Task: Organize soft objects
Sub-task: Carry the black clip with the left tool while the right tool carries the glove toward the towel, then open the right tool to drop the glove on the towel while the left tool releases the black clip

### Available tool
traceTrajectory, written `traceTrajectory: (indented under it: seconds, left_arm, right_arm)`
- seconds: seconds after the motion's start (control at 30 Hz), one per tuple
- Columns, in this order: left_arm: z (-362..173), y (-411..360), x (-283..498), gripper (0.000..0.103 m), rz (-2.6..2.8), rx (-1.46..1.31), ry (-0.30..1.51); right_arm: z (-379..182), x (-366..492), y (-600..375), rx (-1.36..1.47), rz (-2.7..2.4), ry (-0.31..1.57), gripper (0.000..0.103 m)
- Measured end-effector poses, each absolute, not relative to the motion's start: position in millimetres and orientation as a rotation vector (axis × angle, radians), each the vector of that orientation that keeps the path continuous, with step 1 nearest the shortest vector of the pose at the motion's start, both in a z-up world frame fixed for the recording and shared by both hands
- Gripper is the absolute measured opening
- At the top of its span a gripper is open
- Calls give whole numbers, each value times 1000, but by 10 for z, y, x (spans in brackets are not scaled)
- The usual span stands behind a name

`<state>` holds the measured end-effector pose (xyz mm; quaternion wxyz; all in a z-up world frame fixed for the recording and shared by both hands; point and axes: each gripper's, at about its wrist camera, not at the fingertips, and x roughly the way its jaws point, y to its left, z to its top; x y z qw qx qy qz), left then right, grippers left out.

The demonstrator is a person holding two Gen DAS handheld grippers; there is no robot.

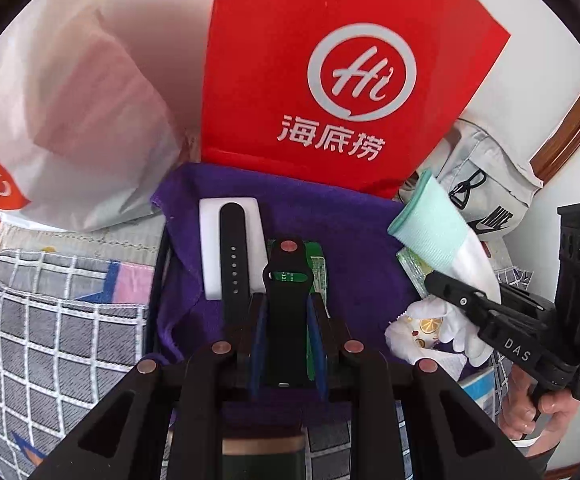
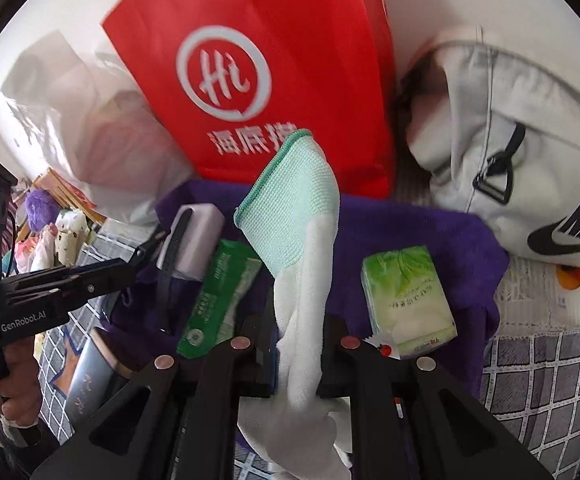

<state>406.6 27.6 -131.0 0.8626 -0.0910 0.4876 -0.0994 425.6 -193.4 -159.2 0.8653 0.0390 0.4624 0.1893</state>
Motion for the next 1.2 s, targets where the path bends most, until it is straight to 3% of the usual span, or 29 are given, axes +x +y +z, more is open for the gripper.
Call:
traceTrajectory:
  seconds: [0.4,0.6,0.77,0.9,1.2]
  left_arm:
    - [-1595,242,4228,20,-226,-184,1096]
    - [-1669,185,4250,20,-237,-182,1120]
    - [-1651,170,4246,21,-241,-173,1121]
    - [-1604,147,4214,33,-241,-161,1116]
    - [-1304,173,3839,40,-216,-98,1084]
  right_arm:
    - [-1844,4374,-1910,74,396,1050,19]
    - [-1797,4360,-1949,84,393,1021,49]
    - [-1631,4282,-1997,74,383,952,62]
    - [-1510,4212,-2040,50,343,911,62]
    - [-1222,3805,-2242,142,270,821,62]
